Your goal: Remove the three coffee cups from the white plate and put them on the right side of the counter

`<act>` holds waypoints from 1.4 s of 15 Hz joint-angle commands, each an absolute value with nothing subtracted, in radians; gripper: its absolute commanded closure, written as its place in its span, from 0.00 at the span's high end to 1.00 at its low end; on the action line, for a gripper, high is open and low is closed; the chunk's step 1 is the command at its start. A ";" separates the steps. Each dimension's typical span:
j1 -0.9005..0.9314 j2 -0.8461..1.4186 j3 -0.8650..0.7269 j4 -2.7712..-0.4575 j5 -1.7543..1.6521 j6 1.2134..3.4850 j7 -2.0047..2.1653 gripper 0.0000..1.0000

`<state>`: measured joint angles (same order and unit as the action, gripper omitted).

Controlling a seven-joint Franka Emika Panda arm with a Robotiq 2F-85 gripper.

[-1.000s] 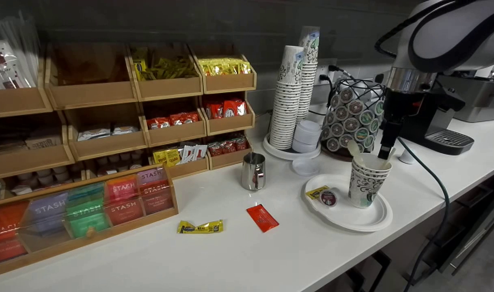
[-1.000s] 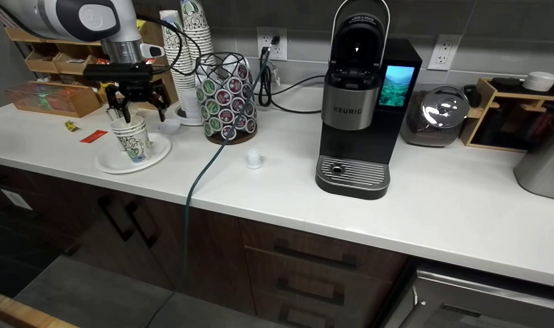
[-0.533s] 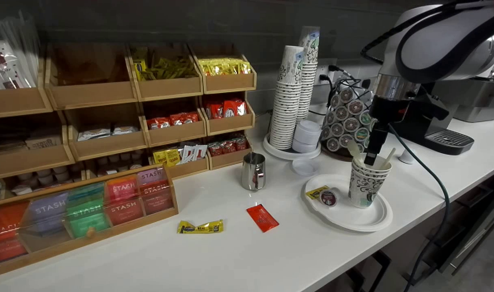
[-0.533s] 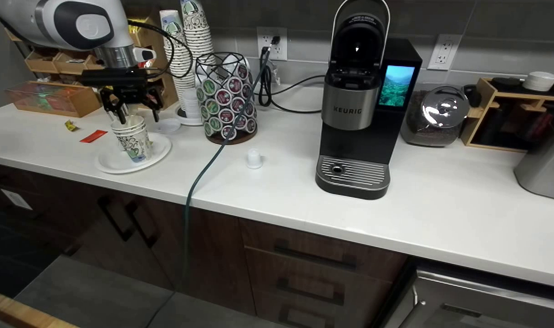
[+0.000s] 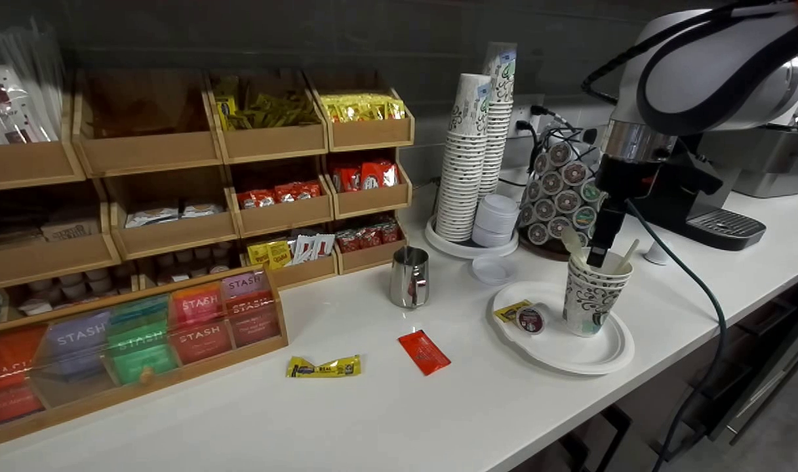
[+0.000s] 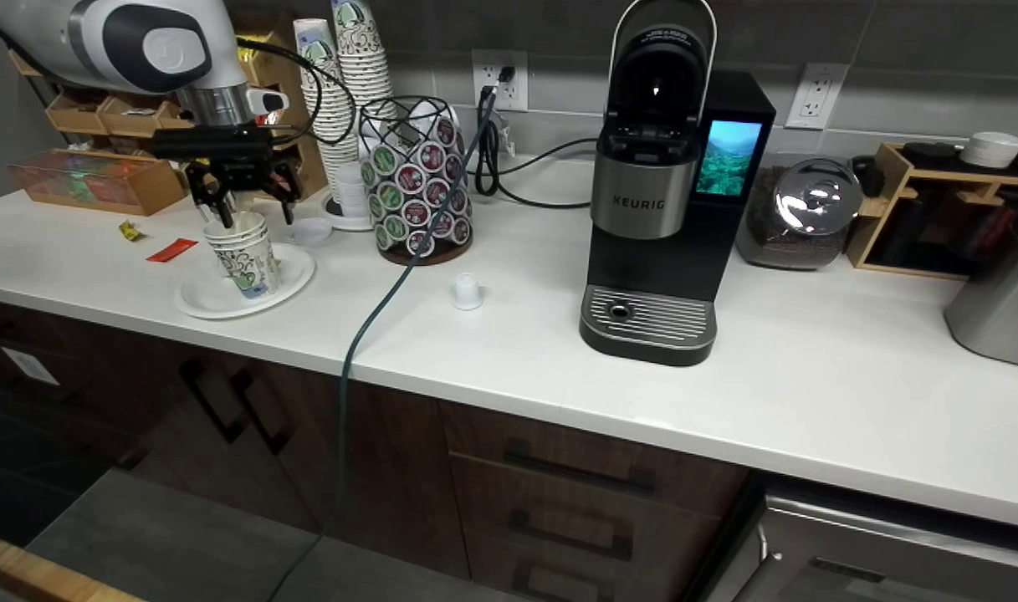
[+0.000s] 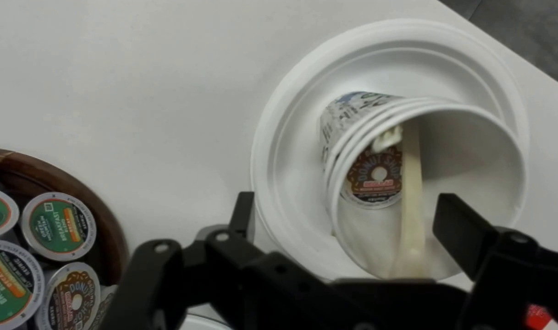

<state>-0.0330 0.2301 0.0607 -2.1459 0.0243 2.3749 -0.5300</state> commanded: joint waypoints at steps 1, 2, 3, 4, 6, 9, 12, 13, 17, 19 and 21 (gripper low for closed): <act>-0.039 0.236 0.066 -2.142 0.023 2.378 -0.531 1.00; -0.043 0.241 0.066 -2.140 0.028 2.379 -0.541 1.00; -0.046 0.247 0.063 -2.137 0.026 2.381 -0.545 1.00; -0.049 0.252 0.060 -2.136 0.023 2.382 -0.543 1.00; -0.057 0.262 0.058 -2.133 0.024 2.370 -0.549 0.80; -0.061 0.267 0.067 -2.139 0.031 2.370 -0.562 0.56; -0.058 0.267 0.071 -2.139 0.023 2.364 -0.569 0.33; -0.058 0.264 0.071 -2.139 0.024 2.363 -0.572 0.26; -0.068 0.217 0.063 -2.139 0.023 2.348 -0.581 0.00; -0.074 0.186 0.053 -2.137 0.015 2.340 -0.585 0.00; -0.086 0.167 0.041 -2.118 0.026 2.329 -0.600 0.02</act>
<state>-0.0666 0.2124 0.0534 -2.1293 0.0214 2.3712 -0.5706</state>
